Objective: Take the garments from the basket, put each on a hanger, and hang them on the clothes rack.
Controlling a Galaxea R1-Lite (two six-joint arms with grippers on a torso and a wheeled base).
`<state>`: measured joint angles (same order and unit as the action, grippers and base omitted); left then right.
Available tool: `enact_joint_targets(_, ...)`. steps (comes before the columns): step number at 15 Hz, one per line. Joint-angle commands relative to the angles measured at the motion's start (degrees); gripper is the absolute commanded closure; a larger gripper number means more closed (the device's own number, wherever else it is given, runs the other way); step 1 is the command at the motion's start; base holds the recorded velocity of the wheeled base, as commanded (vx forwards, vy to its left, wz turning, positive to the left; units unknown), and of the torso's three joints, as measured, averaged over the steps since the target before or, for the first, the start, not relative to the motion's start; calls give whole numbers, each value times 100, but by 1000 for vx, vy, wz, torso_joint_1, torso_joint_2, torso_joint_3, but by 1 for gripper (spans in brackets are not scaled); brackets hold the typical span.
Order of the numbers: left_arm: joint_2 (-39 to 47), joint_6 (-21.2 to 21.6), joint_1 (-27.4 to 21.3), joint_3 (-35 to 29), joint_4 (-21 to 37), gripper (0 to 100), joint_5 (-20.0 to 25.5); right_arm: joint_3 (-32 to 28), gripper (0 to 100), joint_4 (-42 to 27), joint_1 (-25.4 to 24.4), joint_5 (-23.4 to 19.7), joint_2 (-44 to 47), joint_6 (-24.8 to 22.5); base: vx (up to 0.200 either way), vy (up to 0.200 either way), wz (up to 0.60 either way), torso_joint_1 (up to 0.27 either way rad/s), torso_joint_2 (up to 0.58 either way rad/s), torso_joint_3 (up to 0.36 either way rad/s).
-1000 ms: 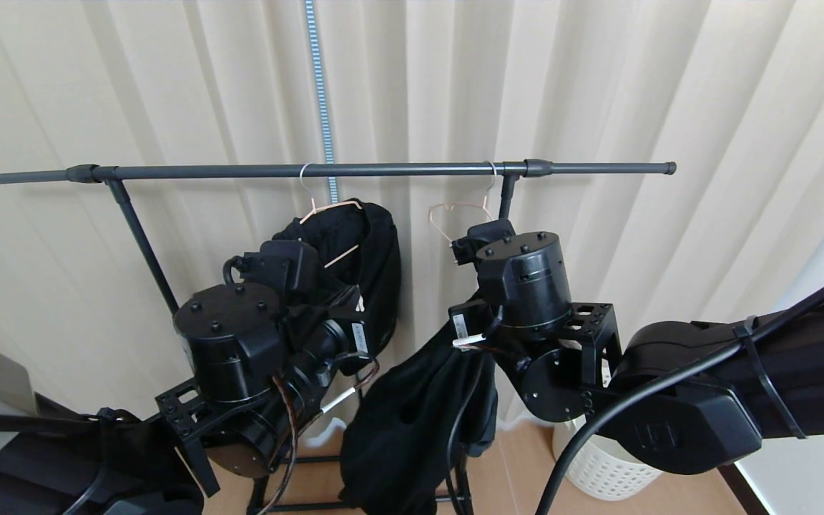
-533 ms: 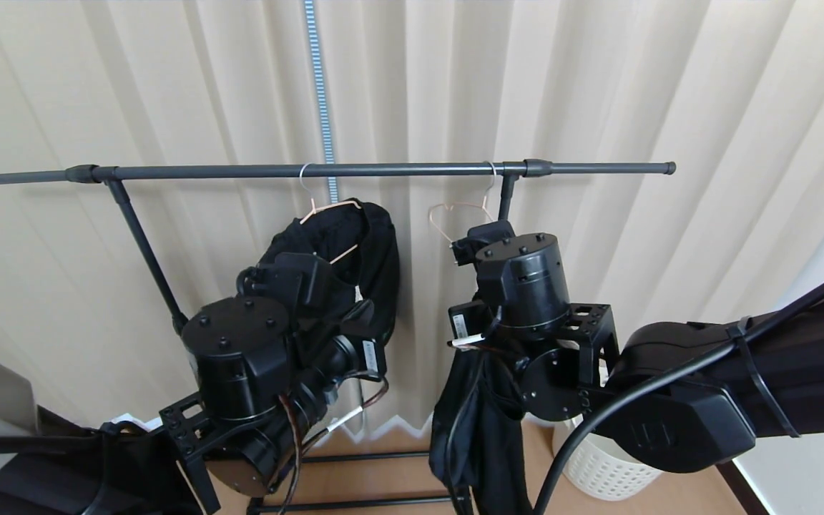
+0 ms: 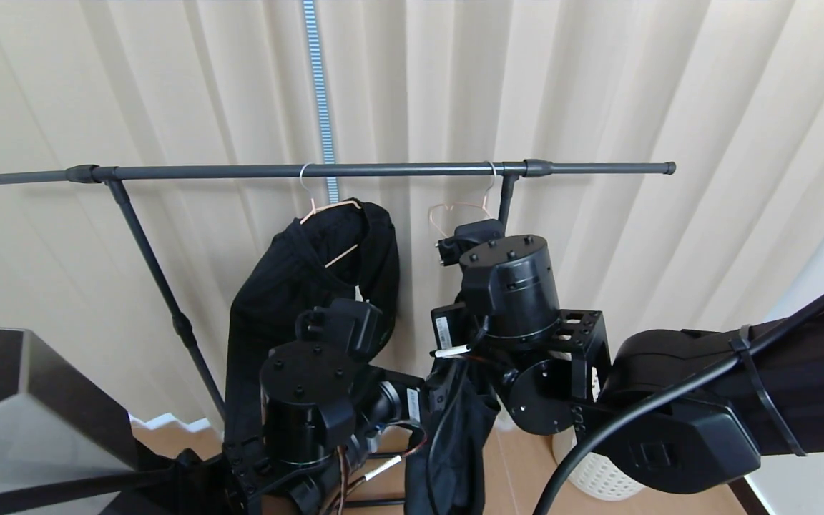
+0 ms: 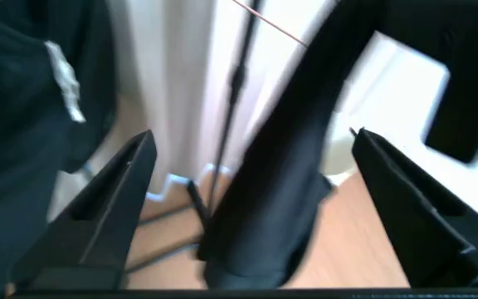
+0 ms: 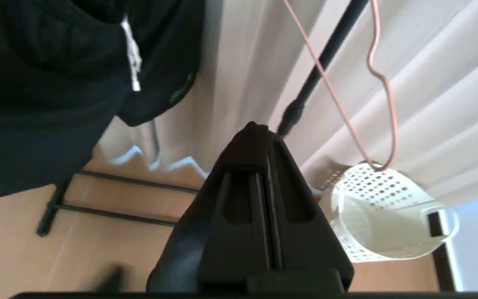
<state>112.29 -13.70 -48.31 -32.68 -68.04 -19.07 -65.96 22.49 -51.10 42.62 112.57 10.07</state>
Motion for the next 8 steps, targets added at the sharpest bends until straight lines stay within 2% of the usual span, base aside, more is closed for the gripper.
enact_joint_targets(1, 109, -133, -91, 43, 10, 0, 175, -48, 100, 1, -110, 1, 55, 21, 0, 0, 0, 0, 0, 0)
enact_joint_targets(5, 320, -159, -91, -54, 10, 0, 184, -110, 100, -26, -190, 1, 37, 136, 0, 0, 0, 0, 0, 0)
enact_joint_targets(8, 522, -62, 217, -274, 10, 0, -80, -110, 100, -26, -190, 1, -16, 144, 0, 0, 0, 0, 0, 0)
